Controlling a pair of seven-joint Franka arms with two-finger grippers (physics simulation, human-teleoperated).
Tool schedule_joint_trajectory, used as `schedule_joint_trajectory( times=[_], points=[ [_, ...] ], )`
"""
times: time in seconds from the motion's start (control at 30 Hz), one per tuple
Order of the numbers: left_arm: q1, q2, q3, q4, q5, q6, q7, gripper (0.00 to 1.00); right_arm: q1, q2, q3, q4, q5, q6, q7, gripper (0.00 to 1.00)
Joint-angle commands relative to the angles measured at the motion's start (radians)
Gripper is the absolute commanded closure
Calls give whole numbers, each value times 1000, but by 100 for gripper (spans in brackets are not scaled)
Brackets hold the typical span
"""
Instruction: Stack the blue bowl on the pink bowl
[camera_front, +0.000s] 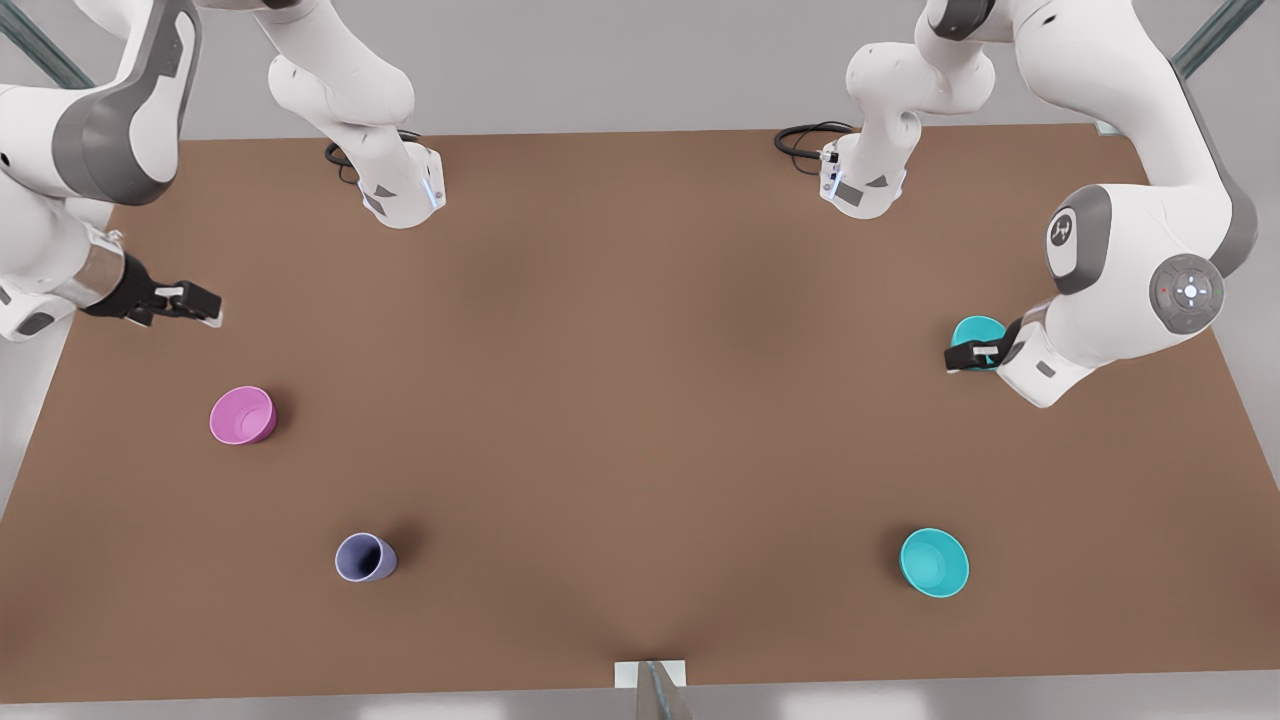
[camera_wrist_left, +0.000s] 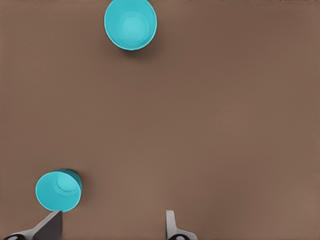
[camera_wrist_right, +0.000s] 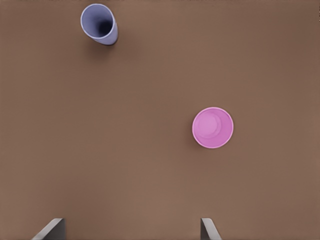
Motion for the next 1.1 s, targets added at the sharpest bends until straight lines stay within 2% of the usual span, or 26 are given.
schedule_joint_trajectory(
  times=[0.0, 0.1, 0.13, 0.3, 0.4, 0.5, 0.53, 0.67, 0.8, 0.87, 0.93, 1.07],
  points=[
    [0, -3, 1, 1, 0, 16, -31, 0, 8, -1, 1, 2, 1, 21, -8, 0],
    [0, -13, 2, 4, 0, 13, -31, 0, 4, 30, -2, 11, -70, 29, -38, 0],
    [0, -10, 5, 5, 3, 14, -31, 0, 4, 120, 1, 45, -194, 47, -201, 0],
    [11, -6, 10, 5, 12, 14, -28, 0, -168, 438, -7, 54, -108, 312, -296, 0],
    [11, -4, 28, 10, 7, 13, -32, 0, -232, 473, -5, -21, -45, 424, -337, 0],
    [0, 10, 19, 5, -2, -49, -43, 0, -312, 544, -4, -27, 42, 549, -528, 0],
    [-1, 11, 18, 8, -4, -107, -35, 0, -326, 558, -4, -26, 60, 570, -555, 0],
    [-1, 16, 16, 36, -4, -70, -28, 0, -370, 578, -2, -35, 132, 582, -659, 0],
    [2, 42, 18, 39, -4, -43, -28, 0, -409, 515, -1, -170, 220, 622, -773, 0],
    [0, 39, 16, 77, -4, -47, -26, 0, -421, 452, 1, -299, 228, 714, -790, 0],
    [-2, 45, -1, 129, 1, -49, -26, 0, -420, 452, -1, -322, 228, 751, -808, 0],
    [-3, 40, -1, 129, 7, -103, -26, 0, -433, 449, -4, -376, 226, 794, -841, 0]
  ],
)
